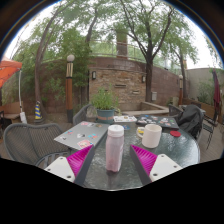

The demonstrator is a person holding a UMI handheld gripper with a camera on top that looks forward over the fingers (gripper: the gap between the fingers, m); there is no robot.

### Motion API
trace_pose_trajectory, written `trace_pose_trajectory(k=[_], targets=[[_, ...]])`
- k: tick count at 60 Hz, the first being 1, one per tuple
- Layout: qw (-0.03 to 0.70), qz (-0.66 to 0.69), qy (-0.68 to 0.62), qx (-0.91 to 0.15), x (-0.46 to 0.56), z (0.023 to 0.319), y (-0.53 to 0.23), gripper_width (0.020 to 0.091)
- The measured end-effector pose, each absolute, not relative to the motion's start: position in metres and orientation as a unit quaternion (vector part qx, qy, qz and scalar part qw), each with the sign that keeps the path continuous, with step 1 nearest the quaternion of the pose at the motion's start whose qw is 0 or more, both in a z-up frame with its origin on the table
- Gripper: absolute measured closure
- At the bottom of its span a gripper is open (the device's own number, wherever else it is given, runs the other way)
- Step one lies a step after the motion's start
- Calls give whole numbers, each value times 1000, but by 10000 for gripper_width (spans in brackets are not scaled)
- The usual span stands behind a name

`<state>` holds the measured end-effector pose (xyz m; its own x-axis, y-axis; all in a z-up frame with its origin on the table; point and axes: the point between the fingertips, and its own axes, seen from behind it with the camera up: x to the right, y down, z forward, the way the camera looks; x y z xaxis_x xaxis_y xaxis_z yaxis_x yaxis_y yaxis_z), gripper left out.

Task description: Pour water

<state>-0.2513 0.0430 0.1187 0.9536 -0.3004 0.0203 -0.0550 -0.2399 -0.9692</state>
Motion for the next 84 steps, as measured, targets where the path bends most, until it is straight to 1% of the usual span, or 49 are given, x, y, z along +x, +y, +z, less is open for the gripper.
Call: trace_pose_trajectory(k=[6, 13, 14, 15, 16, 17, 18, 19, 21, 27, 28, 30, 32, 37, 40, 42, 43, 47, 48, 53, 57, 61, 64, 65, 69, 70, 71, 73, 74, 76, 80, 84], targets=[[603, -89, 105, -785, -243, 87, 85, 295], [624, -108, 93, -768, -224, 85, 124, 293], [625, -109, 91, -767, -223, 83, 129, 302], [627, -108, 89, -767, -224, 83, 134, 337], [628, -109, 86, -766, -229, 84, 132, 416], [627, -112, 85, -766, -227, 81, 134, 529], [625, -118, 85, -767, -224, 78, 135, 685], [623, -124, 81, -768, -221, 75, 136, 726], [632, -133, 82, -759, -218, 80, 136, 728], [626, -137, 65, -765, -216, 78, 146, 739], [625, -137, 58, -767, -218, 78, 147, 779], [618, -135, 43, -773, -220, 73, 151, 778], [610, -130, 28, -781, -225, 73, 149, 808], [586, -90, 12, -805, -245, 70, 158, 808], [592, -58, 18, -804, -243, 94, 167, 806], [602, -33, 38, -797, -238, 116, 175, 805], [608, -13, 51, -792, -230, 119, 180, 806], [625, 92, 154, -760, -201, 171, 188, 806], [625, 104, 181, -752, -201, 184, 201, 806], [590, 261, 328, -690, -160, 210, 211, 807], [543, 371, 430, -618, -118, 213, 217, 807], [480, 461, 522, -533, -96, 201, 224, 809], [423, 549, 563, -450, -85, 204, 227, 810], [399, 573, 580, -419, -83, 211, 223, 810], [356, 622, 612, -334, -69, 211, 225, 810], [343, 637, 614, -315, -67, 217, 219, 808], [337, 634, 626, -304, -64, 212, 233, 808], [321, 646, 636, -274, -59, 212, 231, 809], [314, 657, 634, -261, -60, 207, 231, 810], [294, 668, 643, -234, -57, 211, 234, 811], [268, 684, 650, -196, -54, 210, 236, 810], [251, 690, 654, -183, -56, 208, 236, 810]])
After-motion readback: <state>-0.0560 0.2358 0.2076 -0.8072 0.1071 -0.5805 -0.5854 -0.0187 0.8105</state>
